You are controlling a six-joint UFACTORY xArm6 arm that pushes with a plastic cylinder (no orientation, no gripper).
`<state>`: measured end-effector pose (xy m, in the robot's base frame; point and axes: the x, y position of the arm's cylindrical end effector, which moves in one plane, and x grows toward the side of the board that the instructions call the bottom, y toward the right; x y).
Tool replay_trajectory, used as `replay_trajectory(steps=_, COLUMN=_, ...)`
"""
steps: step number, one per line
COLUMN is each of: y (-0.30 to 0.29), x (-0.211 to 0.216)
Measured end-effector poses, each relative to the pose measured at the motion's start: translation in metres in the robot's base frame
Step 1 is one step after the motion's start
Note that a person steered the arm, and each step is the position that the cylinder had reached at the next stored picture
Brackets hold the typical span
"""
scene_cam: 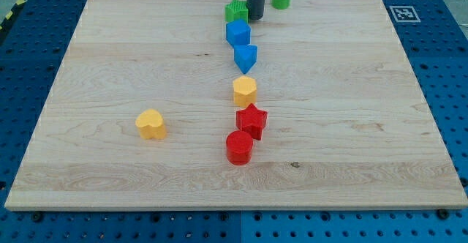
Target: Slide the green circle closer to the green star
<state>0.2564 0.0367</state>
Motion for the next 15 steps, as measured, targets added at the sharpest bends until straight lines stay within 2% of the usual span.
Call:
replay_trajectory(steps=2, y=0.067, x=0.0)
replay_trajectory(steps=3, y=0.102, x=-0.014)
replay_trajectory(steps=4, y=0.115, x=-0.055)
replay_trajectory(steps=6, y=0.11, x=-0.065)
replay_trajectory(steps=10, y=0.065, x=-0.064)
replay_trajectory(steps=13, y=0.056, x=-0.034)
replay_trajectory(steps=15, y=0.039, x=-0.043)
